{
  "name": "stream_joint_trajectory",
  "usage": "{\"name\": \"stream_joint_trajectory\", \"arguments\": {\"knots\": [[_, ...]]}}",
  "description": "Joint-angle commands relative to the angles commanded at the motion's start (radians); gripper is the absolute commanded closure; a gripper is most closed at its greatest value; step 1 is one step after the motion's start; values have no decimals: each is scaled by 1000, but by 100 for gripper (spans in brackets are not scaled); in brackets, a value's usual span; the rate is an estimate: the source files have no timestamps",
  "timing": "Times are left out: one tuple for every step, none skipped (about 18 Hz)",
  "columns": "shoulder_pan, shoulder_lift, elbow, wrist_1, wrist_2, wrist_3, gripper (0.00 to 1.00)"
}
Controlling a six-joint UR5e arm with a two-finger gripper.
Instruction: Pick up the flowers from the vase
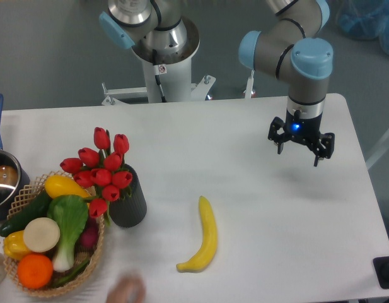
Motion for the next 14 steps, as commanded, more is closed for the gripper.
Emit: {"name": "stream_joint_trajectory", "arguments": {"knots": [[0, 0, -2, 0, 2, 0, 0], [0, 0, -2, 0, 2, -2, 0], [0, 0, -2, 0, 0, -2, 0], [0, 2, -2, -2, -2, -2, 0], [0, 2, -2, 0, -2, -2, 0], [-2, 3, -2, 0, -6, 0, 0], [-5, 3, -2, 0, -12, 0, 0], [-5, 2, -3, 0, -24, 0, 0], [-5, 0, -3, 0, -49, 0, 0], [-3, -2, -9, 0, -86, -2, 0], [3, 0, -21, 0, -127, -2, 0], [6, 2, -40, 2, -170, -2, 0], [6, 15, -60, 2, -208, -2, 0], [6, 35, -81, 2, -239, -2, 0]]}}
